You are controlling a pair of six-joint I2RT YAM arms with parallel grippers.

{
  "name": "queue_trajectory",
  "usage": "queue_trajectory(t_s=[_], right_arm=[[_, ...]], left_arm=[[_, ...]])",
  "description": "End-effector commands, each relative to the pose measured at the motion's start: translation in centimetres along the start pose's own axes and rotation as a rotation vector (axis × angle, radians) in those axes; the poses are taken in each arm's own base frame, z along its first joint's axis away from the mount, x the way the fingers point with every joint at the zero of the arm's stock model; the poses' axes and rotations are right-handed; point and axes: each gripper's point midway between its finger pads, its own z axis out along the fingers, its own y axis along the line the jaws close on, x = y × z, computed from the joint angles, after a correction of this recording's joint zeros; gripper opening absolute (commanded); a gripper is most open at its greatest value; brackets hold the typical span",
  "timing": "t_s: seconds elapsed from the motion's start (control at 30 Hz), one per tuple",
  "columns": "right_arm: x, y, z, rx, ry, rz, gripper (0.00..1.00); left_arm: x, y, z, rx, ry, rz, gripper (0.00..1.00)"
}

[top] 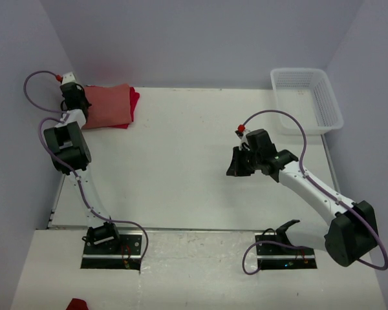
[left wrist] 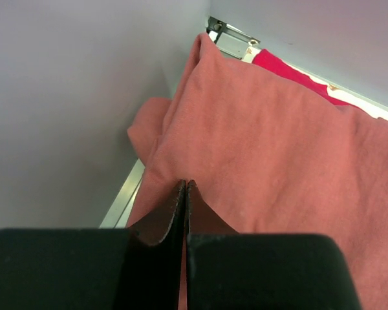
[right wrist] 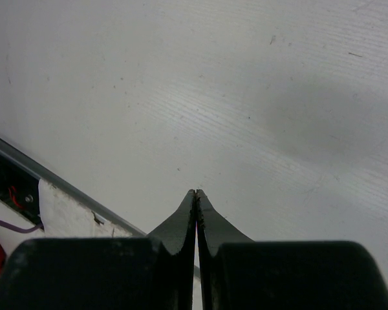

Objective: Fold and stack the t-shirts
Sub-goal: Put the neatly folded tshirt into the corner of the board with the left arm

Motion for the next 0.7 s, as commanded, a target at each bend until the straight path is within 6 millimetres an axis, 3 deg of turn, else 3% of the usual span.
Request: queue_trajectory(t_s=[0.0,0.2,0.37,0.47,0.67], right_arm=[[-1.4,0.9,-0.3,-0.019,-0.037,-0.017,0.00],[-1.2,0.7,-0.5,-0.012,-0.037,-0.016,0.00],[-1.4,0.8,-0.7,-0.013,-0.055,-0.023,0.00],[-1.6,0.9,-0.6,-0.023,-0.069,-0.029,0.00],[-1.8,1.4,-1.0,-0.032,-0.102,-0.046,0.00]], left_arm=[[-1.4,1.3,0.3,-0.039,-0.055,-0.022,0.01],[-1.0,1.0,0.8,-0.020,-0.050,-0.008,0.11],[-2.5,-0.2,0.2,0.044,-0.081,-0.008,0.61],[-5.2,-1.9,-1.5,0.136,-0.154,-0.017,0.74],[-13.7,-5.9,-6.6,0.320,-0.321,-0.040,0.86]])
